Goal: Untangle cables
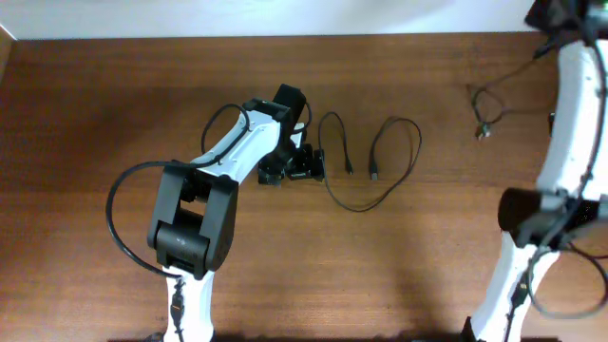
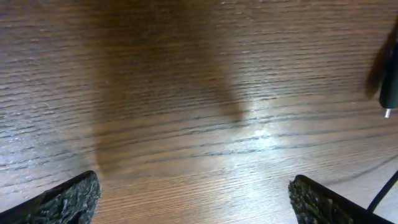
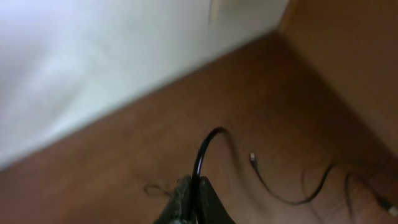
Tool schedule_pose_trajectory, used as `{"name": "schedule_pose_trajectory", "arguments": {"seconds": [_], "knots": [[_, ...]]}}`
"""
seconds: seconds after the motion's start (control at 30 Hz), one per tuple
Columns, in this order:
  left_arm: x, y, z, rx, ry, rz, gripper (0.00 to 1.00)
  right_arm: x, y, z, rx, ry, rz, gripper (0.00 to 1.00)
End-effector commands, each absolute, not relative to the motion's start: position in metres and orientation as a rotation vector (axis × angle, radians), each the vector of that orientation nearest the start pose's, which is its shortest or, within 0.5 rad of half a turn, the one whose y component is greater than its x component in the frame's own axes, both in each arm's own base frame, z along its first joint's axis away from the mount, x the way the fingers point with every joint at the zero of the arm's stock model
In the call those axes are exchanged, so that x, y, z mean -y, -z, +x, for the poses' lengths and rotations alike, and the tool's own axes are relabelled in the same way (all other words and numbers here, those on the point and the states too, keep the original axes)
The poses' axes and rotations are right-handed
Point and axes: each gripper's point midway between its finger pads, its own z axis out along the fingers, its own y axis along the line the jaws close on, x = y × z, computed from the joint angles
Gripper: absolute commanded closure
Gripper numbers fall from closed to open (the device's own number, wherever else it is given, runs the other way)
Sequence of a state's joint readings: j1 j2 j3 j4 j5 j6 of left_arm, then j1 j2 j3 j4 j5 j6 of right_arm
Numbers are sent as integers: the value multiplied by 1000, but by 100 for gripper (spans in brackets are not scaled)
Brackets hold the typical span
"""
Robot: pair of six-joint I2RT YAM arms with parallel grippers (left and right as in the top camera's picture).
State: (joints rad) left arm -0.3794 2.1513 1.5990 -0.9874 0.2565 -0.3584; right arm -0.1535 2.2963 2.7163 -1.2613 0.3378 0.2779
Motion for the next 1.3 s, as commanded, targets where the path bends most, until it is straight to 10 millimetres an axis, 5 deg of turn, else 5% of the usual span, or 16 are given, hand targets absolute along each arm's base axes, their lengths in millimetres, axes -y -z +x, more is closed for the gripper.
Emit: {"name": "schedule_pose_trajectory", "arguments": {"seconds": [0.0, 0.03, 0.1, 0.23, 0.33, 0.43, 0.57, 0.67, 0.83, 0.97, 1.03, 1.17, 1.27], "knots": [[192, -18, 368, -3173, 386, 53, 1, 151, -198, 545, -2490, 373, 676, 71], [192, -18, 368, -3173, 386, 53, 1, 150, -178, 545, -2539, 380, 678, 41], [191, -18, 368, -3173, 385, 53, 1, 149, -158, 539, -2602, 394, 680, 1], [161, -14, 360, -3204, 129, 217, 1, 141, -174, 510, -2682, 391, 678, 1], [84, -26, 343, -3211, -564, 257, 1, 121, -195, 484, -2748, 276, 665, 1], [39, -51, 335, -3121, -1001, 213, 1, 87, -198, 469, -2835, 63, 631, 1], [8, -76, 334, -2927, -1285, -91, 1, 22, -197, 472, -2893, -250, 470, 1], [5, -69, 331, -2913, -1200, -378, 1, -36, -199, 471, -2920, -424, 346, 1], [-11, -51, 343, -2990, -878, -689, 1, -100, -180, 454, -3020, -336, 281, 1], [-15, -60, 360, -3030, -595, -666, 1, -138, -174, 428, -3091, -293, 186, 1], [-20, -82, 368, -2986, -459, -665, 1, -142, -187, 410, -3073, -158, 158, 1], [-39, -158, 377, -2738, -324, -734, 1, -141, -232, 367, -2944, 97, 120, 2], [-39, -219, 385, -2516, -213, -725, 1, -155, -216, 348, -2978, 159, 45, 1]]}}
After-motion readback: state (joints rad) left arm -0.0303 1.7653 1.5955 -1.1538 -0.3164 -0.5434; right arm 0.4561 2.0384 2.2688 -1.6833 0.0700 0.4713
